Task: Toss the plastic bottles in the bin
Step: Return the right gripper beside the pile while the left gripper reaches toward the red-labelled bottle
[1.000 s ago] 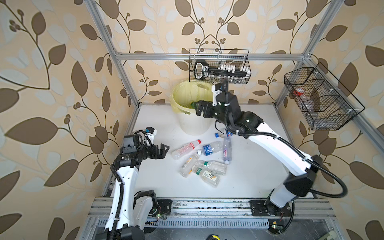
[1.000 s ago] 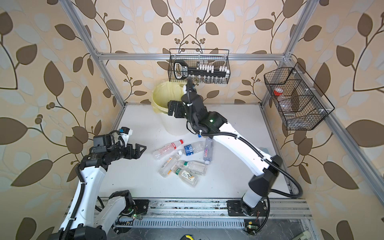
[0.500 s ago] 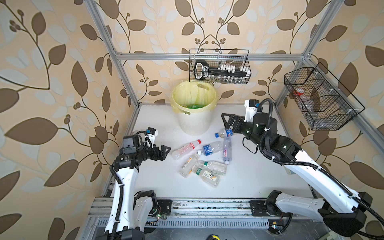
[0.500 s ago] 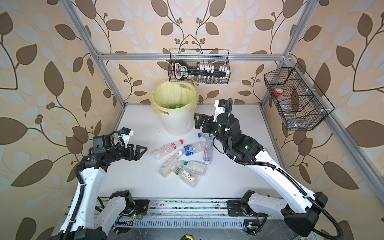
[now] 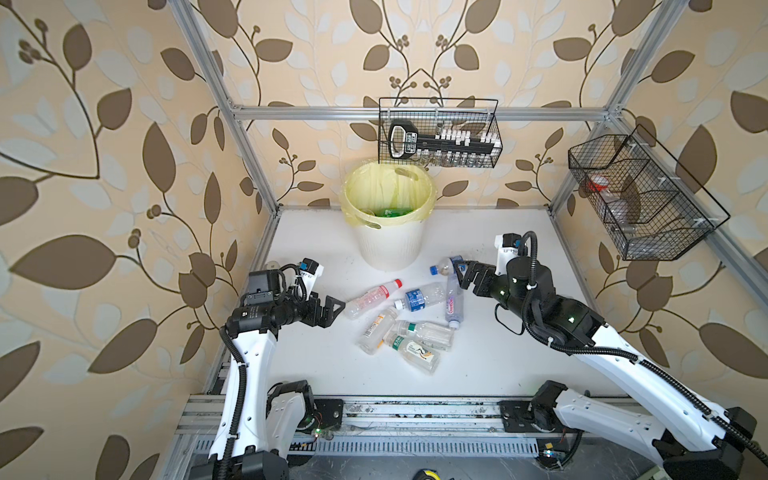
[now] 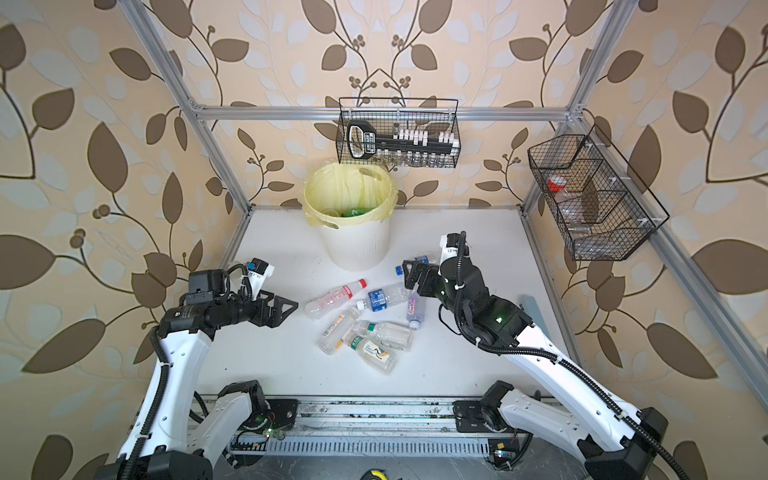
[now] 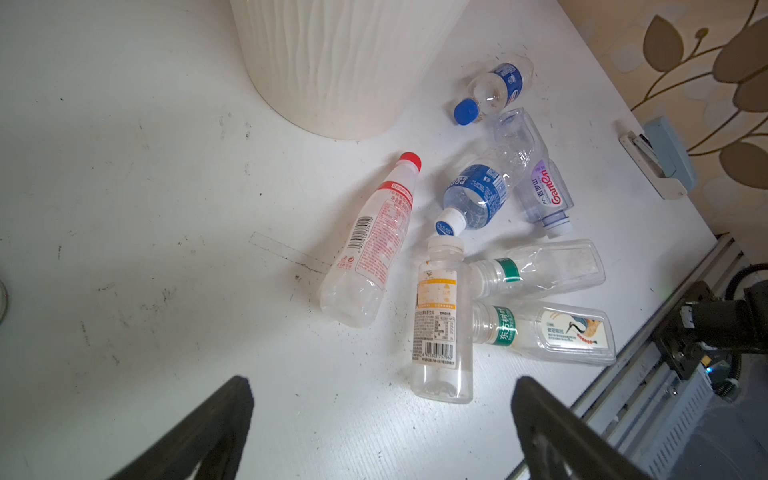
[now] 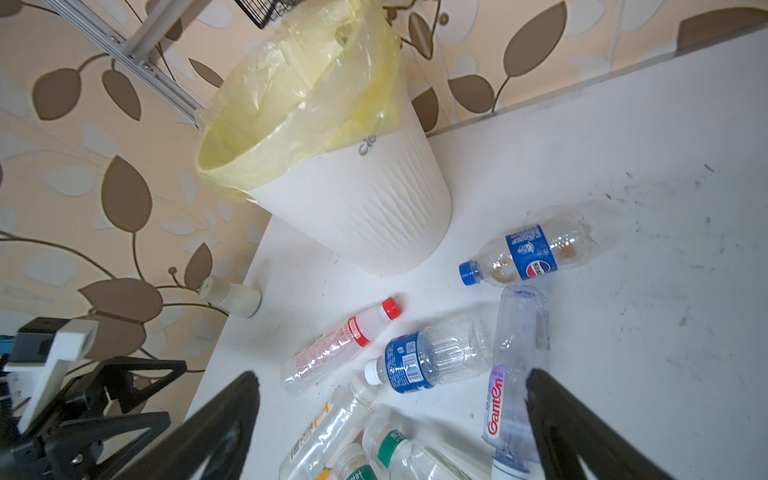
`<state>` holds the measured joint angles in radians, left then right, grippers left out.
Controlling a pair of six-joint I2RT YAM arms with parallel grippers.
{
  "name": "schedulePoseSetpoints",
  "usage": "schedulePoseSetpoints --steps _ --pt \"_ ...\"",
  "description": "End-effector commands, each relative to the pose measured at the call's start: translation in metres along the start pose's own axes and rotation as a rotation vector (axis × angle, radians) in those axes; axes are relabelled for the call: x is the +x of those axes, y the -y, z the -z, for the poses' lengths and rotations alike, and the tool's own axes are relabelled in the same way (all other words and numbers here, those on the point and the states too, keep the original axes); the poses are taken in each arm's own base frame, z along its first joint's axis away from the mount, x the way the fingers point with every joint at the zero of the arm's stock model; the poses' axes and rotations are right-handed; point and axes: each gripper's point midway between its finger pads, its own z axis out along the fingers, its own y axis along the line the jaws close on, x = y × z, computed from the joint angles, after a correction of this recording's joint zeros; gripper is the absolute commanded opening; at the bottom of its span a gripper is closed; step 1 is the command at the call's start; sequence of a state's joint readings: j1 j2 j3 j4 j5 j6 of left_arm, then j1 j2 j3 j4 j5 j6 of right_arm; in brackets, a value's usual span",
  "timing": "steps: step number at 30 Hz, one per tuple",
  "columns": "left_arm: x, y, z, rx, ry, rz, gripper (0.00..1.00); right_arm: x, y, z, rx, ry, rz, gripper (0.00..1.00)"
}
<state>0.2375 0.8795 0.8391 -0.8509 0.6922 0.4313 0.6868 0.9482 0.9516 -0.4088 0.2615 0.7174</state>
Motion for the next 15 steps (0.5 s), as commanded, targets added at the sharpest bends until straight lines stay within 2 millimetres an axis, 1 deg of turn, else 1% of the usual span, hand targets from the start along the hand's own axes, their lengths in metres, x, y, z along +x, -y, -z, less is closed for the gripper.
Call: schedulePoseSetpoints --steps 1,9,12,15 --pt "-0.011 0.008 0.008 0.035 0.012 -0.067 0.99 0.019 0.018 0.001 0.046 -0.046 -0.026 1.00" --pt "-0.011 0.010 -0.002 0.063 -0.034 -0.116 0.99 0.048 0.037 0.003 0.063 -0.093 -0.078 1.00" --pt "-0.005 0.008 -0.013 0.032 -0.092 -0.165 0.99 0.054 0.037 0.005 0.036 -0.099 -0.117 1.00" --pt "0.002 0.012 -0.025 0.016 -0.162 -0.238 0.99 0.058 0.039 0.007 0.019 -0.093 -0.138 1.00"
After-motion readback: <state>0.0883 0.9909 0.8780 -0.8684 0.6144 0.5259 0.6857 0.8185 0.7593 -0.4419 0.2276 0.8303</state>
